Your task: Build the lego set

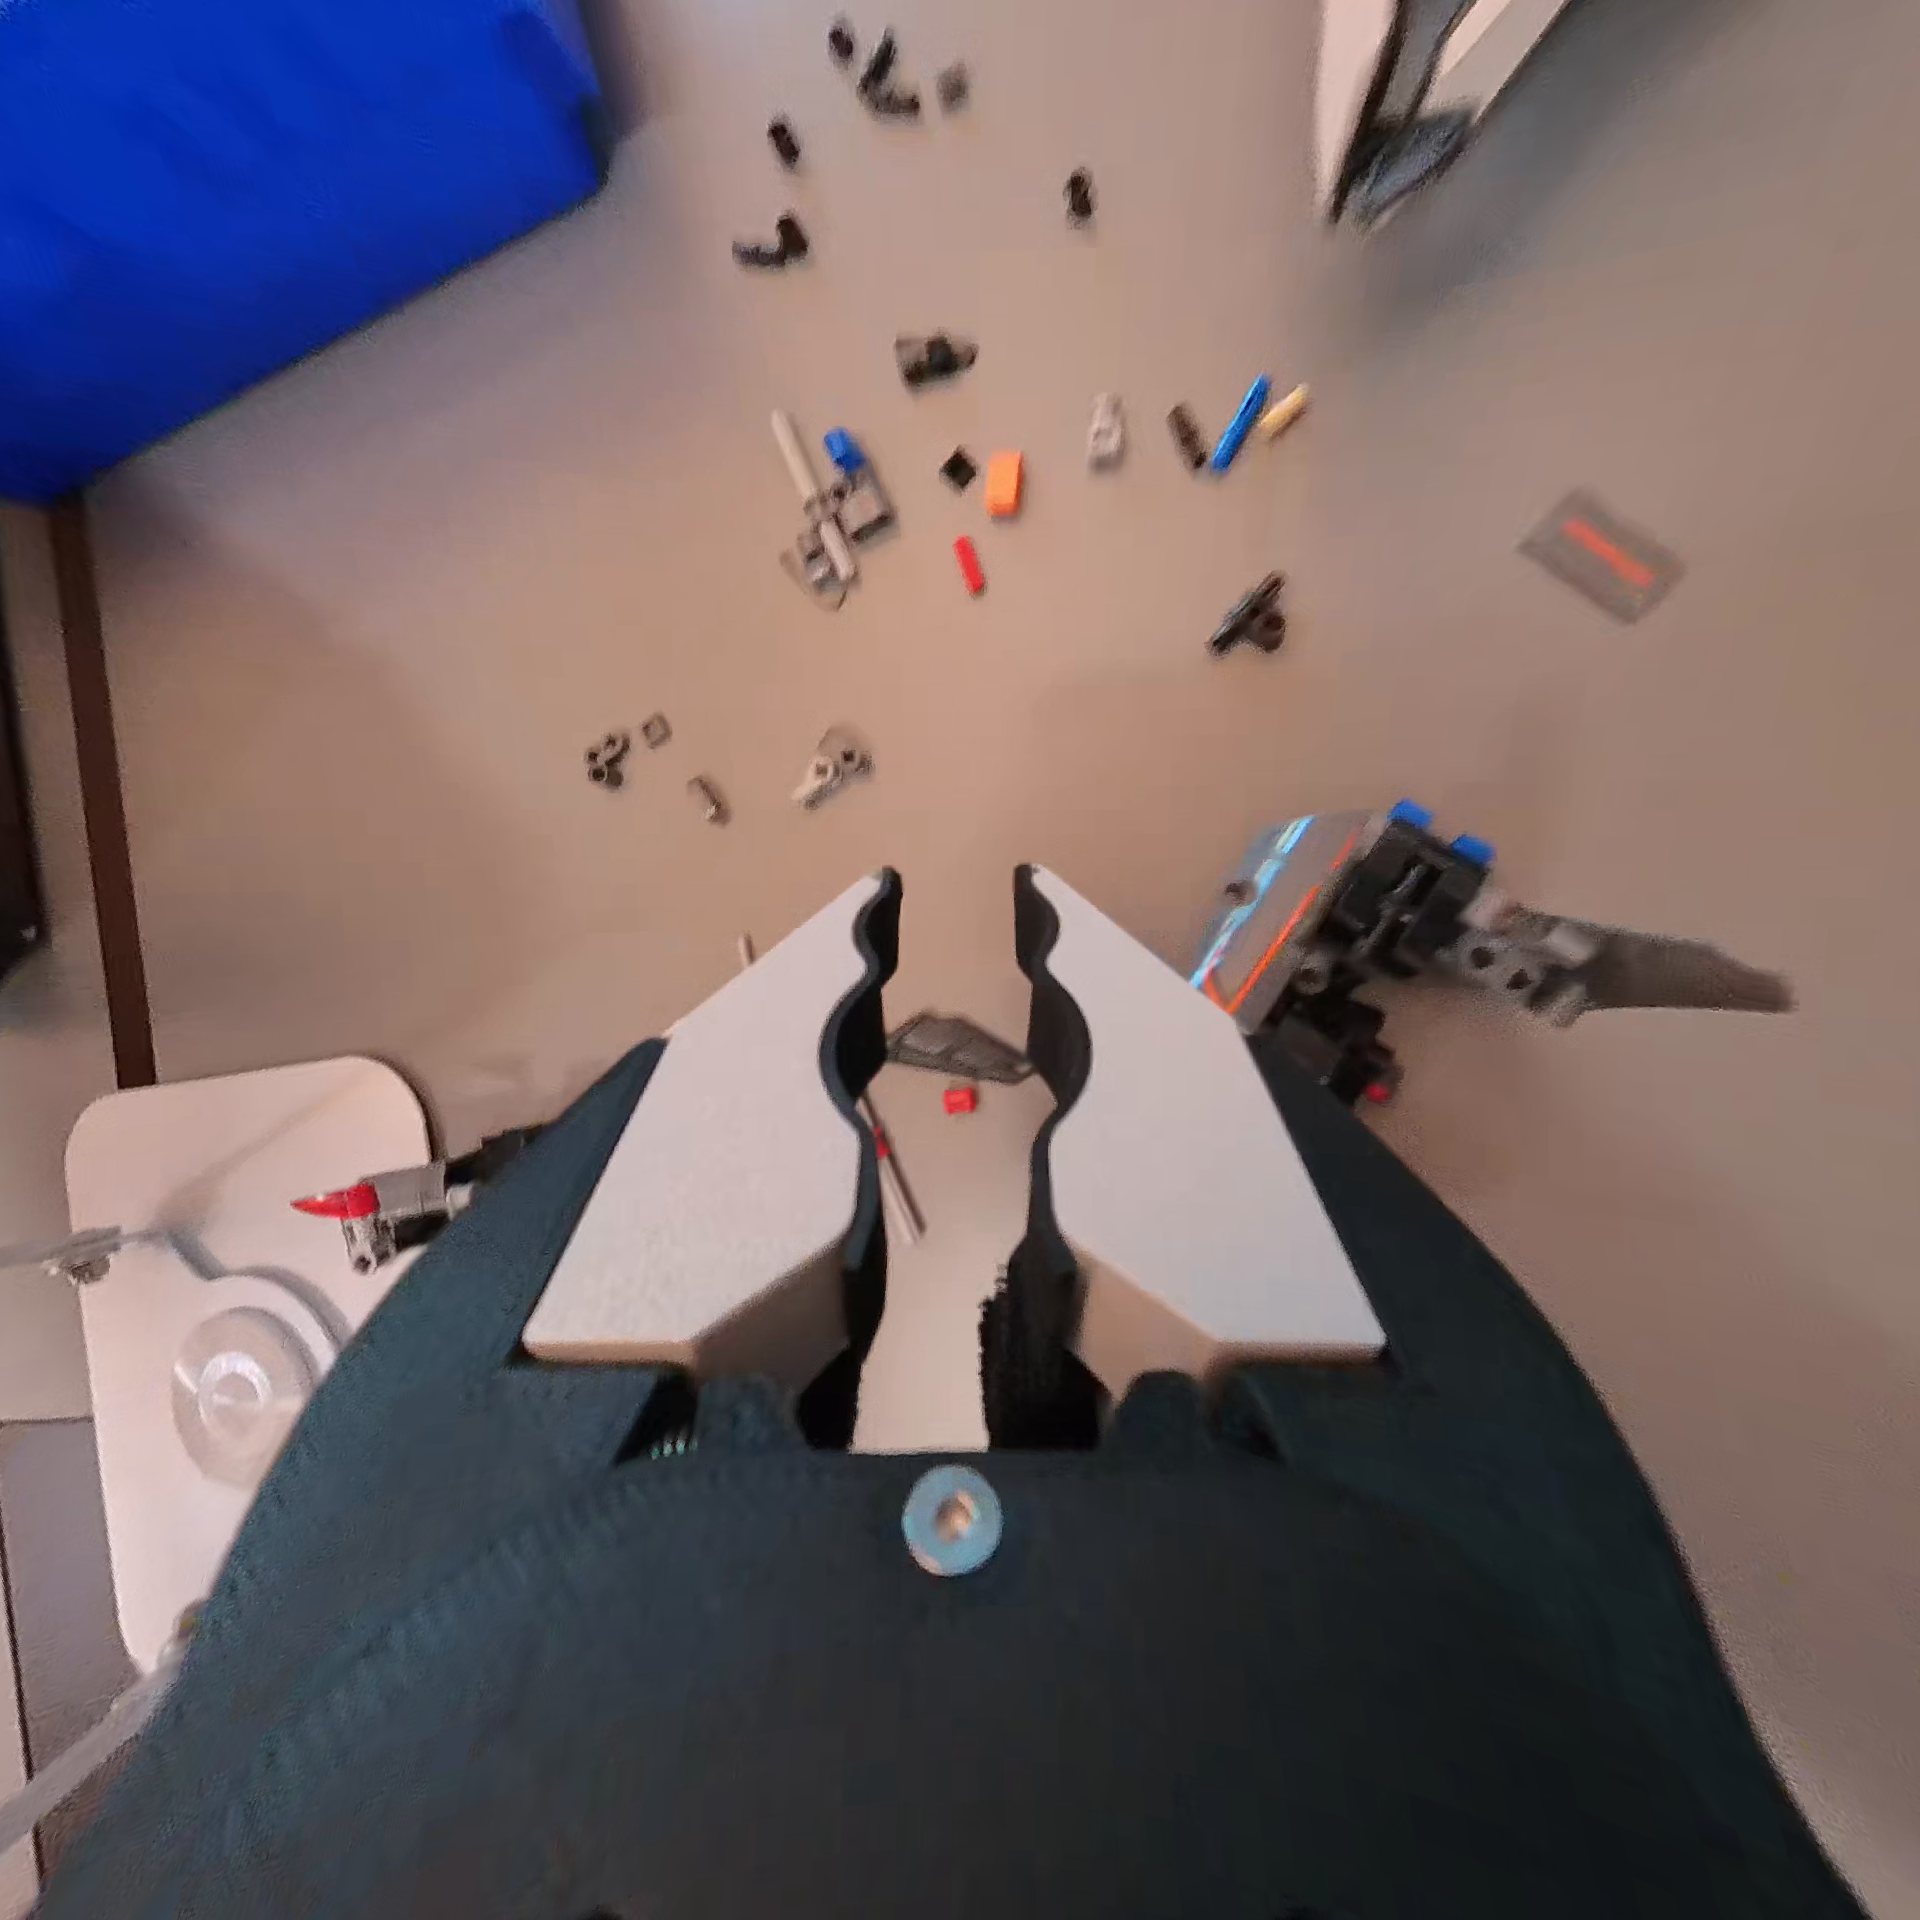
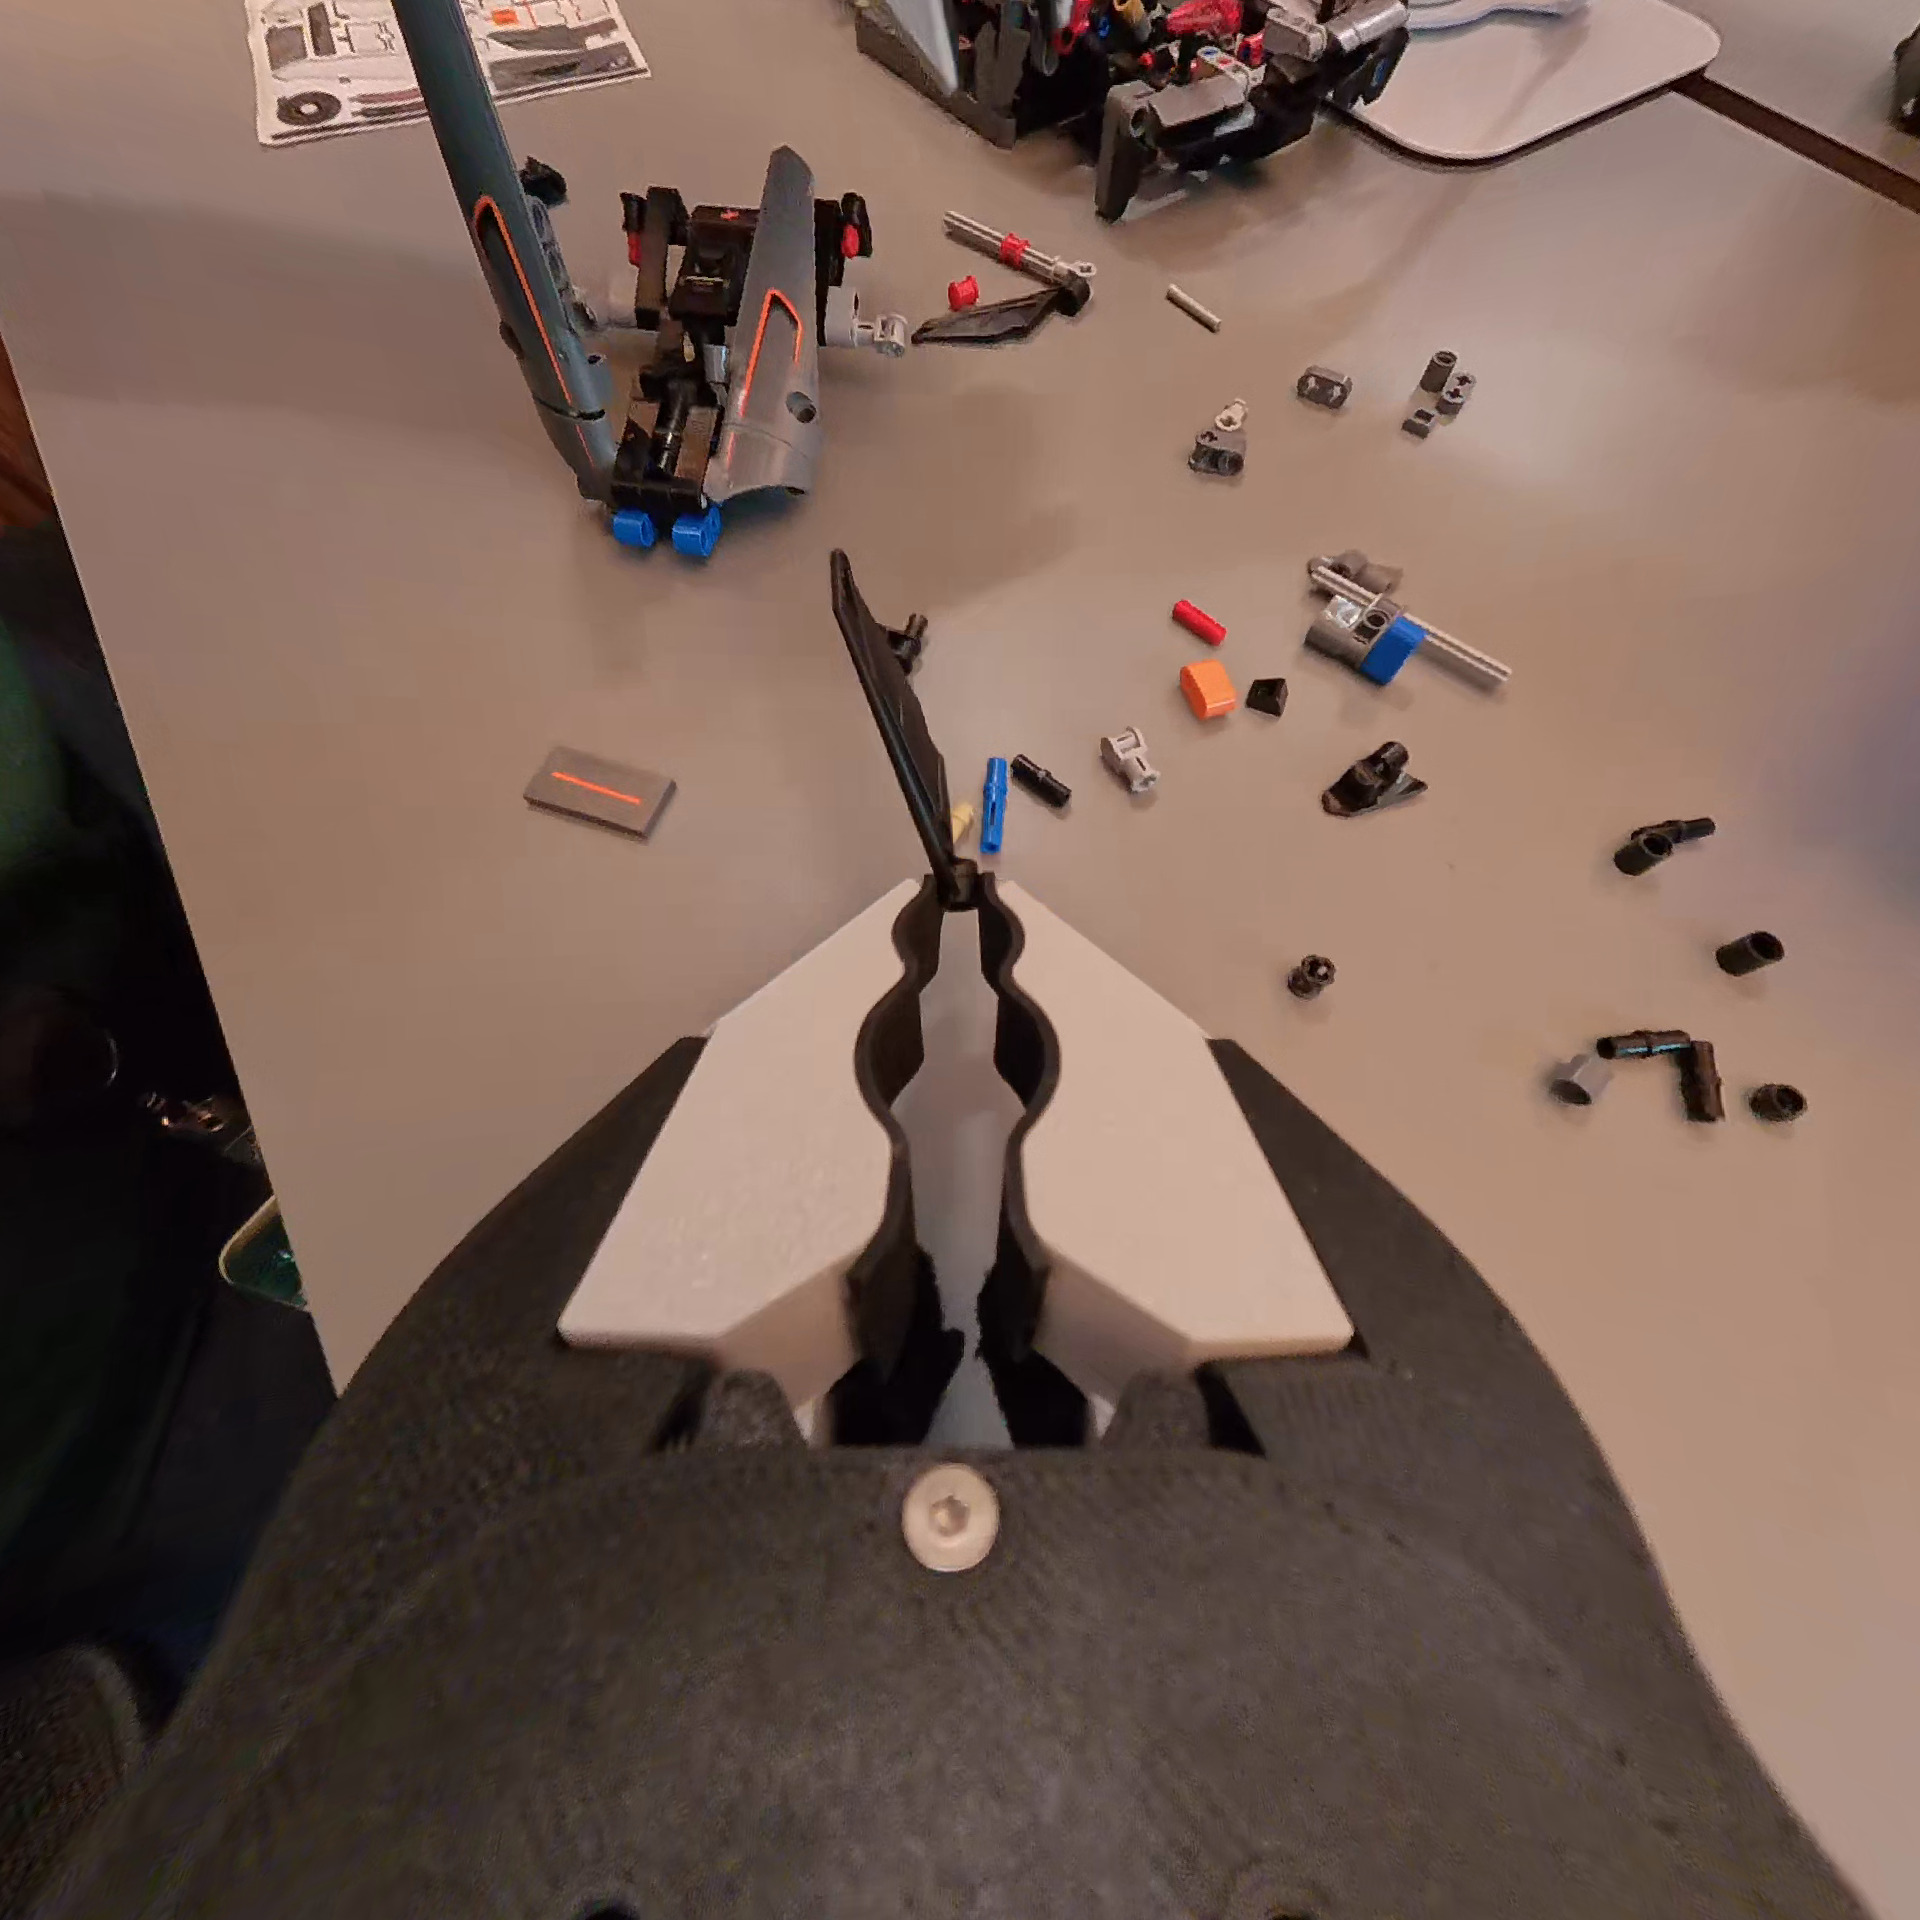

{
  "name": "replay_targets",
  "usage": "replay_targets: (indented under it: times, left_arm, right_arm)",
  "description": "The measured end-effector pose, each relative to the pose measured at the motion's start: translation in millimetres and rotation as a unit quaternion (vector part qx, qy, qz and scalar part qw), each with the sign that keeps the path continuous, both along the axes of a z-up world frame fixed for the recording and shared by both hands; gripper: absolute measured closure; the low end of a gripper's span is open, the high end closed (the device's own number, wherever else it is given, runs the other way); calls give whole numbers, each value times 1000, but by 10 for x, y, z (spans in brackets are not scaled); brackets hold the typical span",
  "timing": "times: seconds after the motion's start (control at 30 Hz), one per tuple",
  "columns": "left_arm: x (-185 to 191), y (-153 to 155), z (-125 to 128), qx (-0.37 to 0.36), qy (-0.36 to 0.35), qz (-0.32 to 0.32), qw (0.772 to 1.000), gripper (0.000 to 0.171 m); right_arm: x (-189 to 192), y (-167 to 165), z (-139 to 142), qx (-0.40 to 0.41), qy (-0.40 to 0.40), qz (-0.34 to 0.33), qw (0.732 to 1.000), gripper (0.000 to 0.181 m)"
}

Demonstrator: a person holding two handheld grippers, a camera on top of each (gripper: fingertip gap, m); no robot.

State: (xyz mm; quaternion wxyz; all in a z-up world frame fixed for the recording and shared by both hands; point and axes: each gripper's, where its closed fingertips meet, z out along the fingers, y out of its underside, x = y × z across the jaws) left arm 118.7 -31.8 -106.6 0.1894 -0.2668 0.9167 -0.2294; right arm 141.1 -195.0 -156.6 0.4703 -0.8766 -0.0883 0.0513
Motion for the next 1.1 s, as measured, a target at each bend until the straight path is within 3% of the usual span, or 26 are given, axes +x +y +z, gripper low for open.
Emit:
replay_targets:
  times: [0.23,0.5,0.77,0.87,1.1]
  left_arm:
    - [38,298,-300,35,45,28,998,155]
    - [102,63,-469,35,59,-10,998,148]
    - [167,530,-399,70,53,54,995,150]
    - [120,273,-385,26,58,21,998,150]
    - [7,-454,-556,3,85,-114,990,148]
  right_arm:
    - [99,-54,-13,-3,6,-6,1000,177]
    - [122,-55,23,9,9,-12,1000,177]
    - [124,-51,9,4,14,-12,1000,176]
    - [134,-53,30,10,18,-15,1000,177]
    - [175,-52,61,18,28,-26,999,177]
